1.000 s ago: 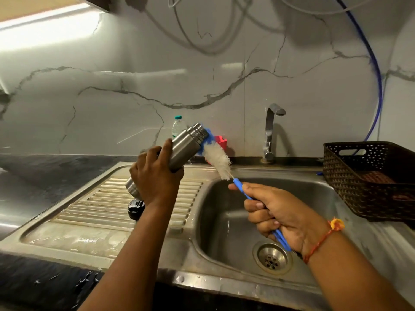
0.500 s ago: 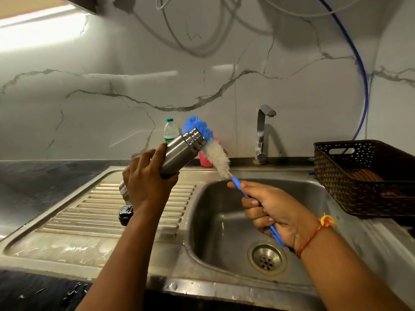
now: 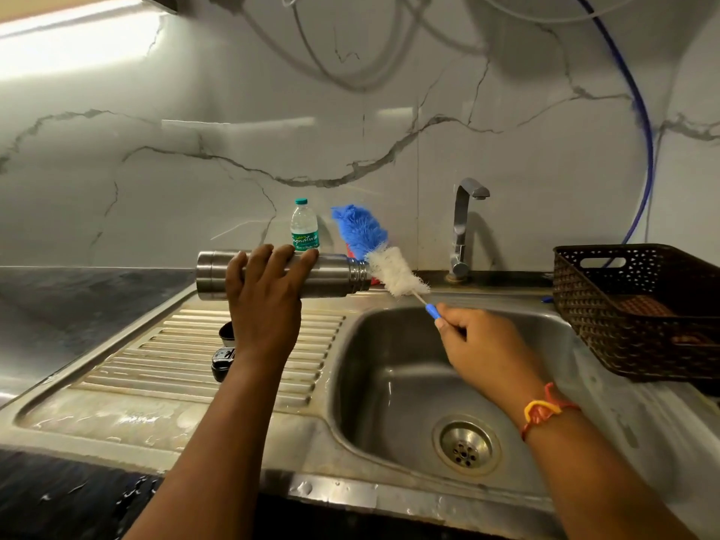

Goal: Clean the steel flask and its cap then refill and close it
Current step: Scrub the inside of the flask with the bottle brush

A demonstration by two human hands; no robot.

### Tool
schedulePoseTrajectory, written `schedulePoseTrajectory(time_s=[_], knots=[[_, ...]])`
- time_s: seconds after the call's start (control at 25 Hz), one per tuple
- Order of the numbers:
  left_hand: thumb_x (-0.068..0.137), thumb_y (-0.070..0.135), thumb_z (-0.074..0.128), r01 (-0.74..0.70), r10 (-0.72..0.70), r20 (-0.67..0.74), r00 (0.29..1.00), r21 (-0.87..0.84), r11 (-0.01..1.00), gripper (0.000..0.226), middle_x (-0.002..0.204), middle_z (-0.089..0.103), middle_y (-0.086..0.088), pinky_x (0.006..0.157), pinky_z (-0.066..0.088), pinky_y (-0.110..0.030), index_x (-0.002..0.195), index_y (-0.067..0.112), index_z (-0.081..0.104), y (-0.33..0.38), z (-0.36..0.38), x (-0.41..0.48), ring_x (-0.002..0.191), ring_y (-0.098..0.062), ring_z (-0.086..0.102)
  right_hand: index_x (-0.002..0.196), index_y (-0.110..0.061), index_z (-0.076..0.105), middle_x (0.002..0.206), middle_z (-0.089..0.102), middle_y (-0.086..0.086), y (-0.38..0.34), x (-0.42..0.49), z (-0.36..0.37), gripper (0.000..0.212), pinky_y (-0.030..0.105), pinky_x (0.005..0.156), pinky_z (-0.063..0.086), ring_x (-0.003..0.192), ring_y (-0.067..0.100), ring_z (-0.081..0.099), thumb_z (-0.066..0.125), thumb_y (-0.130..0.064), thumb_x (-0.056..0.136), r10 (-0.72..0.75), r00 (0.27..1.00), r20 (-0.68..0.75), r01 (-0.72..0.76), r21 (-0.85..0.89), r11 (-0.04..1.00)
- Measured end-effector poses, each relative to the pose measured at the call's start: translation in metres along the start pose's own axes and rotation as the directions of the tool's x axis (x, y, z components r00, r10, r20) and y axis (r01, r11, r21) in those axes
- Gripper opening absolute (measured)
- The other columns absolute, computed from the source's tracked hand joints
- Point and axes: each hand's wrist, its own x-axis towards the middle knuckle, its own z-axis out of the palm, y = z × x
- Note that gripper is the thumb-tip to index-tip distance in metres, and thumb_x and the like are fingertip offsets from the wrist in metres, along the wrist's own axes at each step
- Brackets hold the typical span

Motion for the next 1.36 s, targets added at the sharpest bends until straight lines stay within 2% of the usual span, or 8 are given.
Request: schedulePoseTrajectory(time_s=[0.16, 0.28, 0.48, 0.68, 0.84, 1.04, 1.2, 1.36], knots=[[0.085, 0.008, 0.072, 0.080, -0.080, -0.019, 0.997, 0.027, 0.996, 0.061, 0.136, 0.058, -0.007, 0.116, 0.020, -0.049, 0.139, 0.029, 0.056, -0.007, -0.004, 0.001, 0.134, -0.034, 0.045, 0.141, -0.035, 0.049, 0.079, 0.062, -0.008, -0.007, -0.012, 0.005, 0.039, 0.027, 0.056, 0.046, 0.067, 0.012, 0.059, 0.041, -0.037, 0.103, -0.101, 0.995, 0.018, 0.102, -0.083, 0.991], [0.085, 0.009, 0.072, 0.009, -0.009, -0.013, 1.000, 0.026, 1.000, 0.060, 0.138, 0.058, -0.007, 0.116, 0.019, -0.049, 0.140, 0.029, 0.056, 0.011, -0.005, -0.002, 0.135, -0.034, 0.045, 0.140, -0.033, 0.052, 0.091, 0.068, 0.004, -0.015, 0.001, 0.011, 0.039, 0.037, 0.069, 0.053, 0.080, 0.022, 0.063, 0.040, -0.035, 0.103, -0.098, 0.995, -0.030, 0.093, -0.140, 0.986], [0.084, 0.010, 0.073, 0.118, -0.118, -0.074, 0.990, 0.003, 0.993, 0.060, 0.136, 0.058, -0.009, 0.114, 0.023, -0.050, 0.139, 0.028, 0.057, 0.000, -0.003, -0.001, 0.133, -0.035, 0.046, 0.142, -0.031, 0.049, 0.087, 0.065, -0.003, -0.011, -0.015, 0.008, 0.039, 0.023, 0.055, 0.040, 0.067, 0.010, 0.056, 0.038, -0.035, 0.104, -0.080, 0.996, 0.050, 0.085, -0.099, 0.991], [0.083, 0.009, 0.074, 0.036, -0.035, -0.057, 0.998, 0.016, 0.999, 0.064, 0.139, 0.057, -0.008, 0.115, 0.020, -0.048, 0.141, 0.028, 0.055, 0.019, -0.004, -0.004, 0.135, -0.034, 0.045, 0.136, -0.027, 0.056, 0.078, 0.057, -0.004, -0.018, 0.002, 0.013, 0.036, 0.028, 0.059, 0.041, 0.069, 0.015, 0.056, 0.039, -0.032, 0.104, -0.062, 0.998, 0.006, 0.062, -0.084, 0.995], [0.083, 0.012, 0.074, 0.177, -0.176, -0.055, 0.983, 0.020, 0.984, 0.063, 0.138, 0.056, -0.007, 0.114, 0.021, -0.049, 0.141, 0.030, 0.054, 0.009, 0.000, 0.000, 0.134, -0.033, 0.043, 0.137, -0.031, 0.053, 0.074, 0.059, -0.005, -0.006, -0.010, 0.004, 0.035, 0.024, 0.053, 0.039, 0.064, 0.011, 0.056, 0.042, -0.032, 0.104, -0.038, 0.996, 0.083, 0.040, -0.015, 0.999], [0.085, 0.011, 0.072, 0.022, -0.022, -0.026, 0.999, -0.001, 1.000, 0.062, 0.140, 0.057, -0.007, 0.115, 0.021, -0.047, 0.141, 0.029, 0.054, 0.026, 0.003, -0.006, 0.136, -0.033, 0.045, 0.113, -0.021, 0.068, 0.074, 0.059, -0.002, -0.010, 0.009, 0.010, 0.026, 0.031, 0.061, 0.046, 0.070, 0.019, 0.058, 0.045, -0.029, 0.103, 0.001, 1.000, 0.009, -0.001, -0.017, 1.000], [0.082, 0.014, 0.074, 0.257, -0.259, -0.030, 0.965, -0.067, 0.964, 0.065, 0.137, 0.055, -0.006, 0.111, 0.021, -0.048, 0.142, 0.029, 0.053, 0.014, 0.004, -0.002, 0.131, -0.033, 0.042, 0.093, -0.023, 0.064, 0.067, 0.054, 0.003, 0.003, 0.005, 0.000, 0.021, 0.029, 0.049, 0.037, 0.056, 0.015, 0.048, 0.046, -0.027, 0.103, 0.102, 0.994, 0.038, -0.108, 0.261, 0.959], [0.079, 0.017, 0.077, 0.345, -0.349, -0.015, 0.937, -0.105, 0.933, 0.071, 0.136, 0.054, -0.009, 0.107, 0.027, -0.053, 0.144, 0.026, 0.049, 0.008, 0.004, -0.001, 0.127, -0.035, 0.044, 0.110, -0.023, 0.066, 0.060, 0.041, -0.001, -0.010, -0.004, -0.002, 0.022, 0.019, 0.039, 0.021, 0.044, 0.006, 0.029, 0.045, -0.026, 0.104, 0.181, 0.900, 0.396, -0.414, 0.654, 0.633]])
